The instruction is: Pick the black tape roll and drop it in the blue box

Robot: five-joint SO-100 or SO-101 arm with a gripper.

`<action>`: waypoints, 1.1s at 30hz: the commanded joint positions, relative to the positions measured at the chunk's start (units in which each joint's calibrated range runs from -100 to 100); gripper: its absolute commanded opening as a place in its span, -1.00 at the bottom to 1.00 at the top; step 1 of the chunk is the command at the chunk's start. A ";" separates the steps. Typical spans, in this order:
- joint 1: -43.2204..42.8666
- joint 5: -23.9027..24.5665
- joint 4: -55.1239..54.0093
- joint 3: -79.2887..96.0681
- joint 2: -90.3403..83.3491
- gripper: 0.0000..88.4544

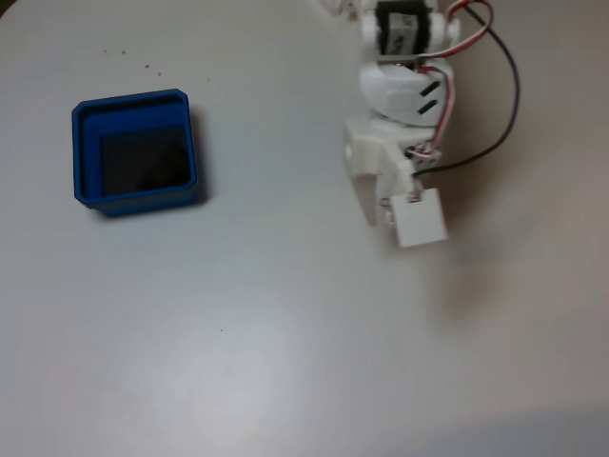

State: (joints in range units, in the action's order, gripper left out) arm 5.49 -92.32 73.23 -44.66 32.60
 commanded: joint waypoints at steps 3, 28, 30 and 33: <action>-2.51 0.20 0.12 -3.31 -3.84 -0.97; -3.29 0.29 0.12 -2.51 -3.84 -0.97; -3.20 0.29 0.12 -2.51 -3.59 -0.97; -3.20 0.29 0.12 -1.88 -3.67 -0.97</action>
State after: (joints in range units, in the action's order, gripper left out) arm 1.93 -92.32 73.23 -44.66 32.60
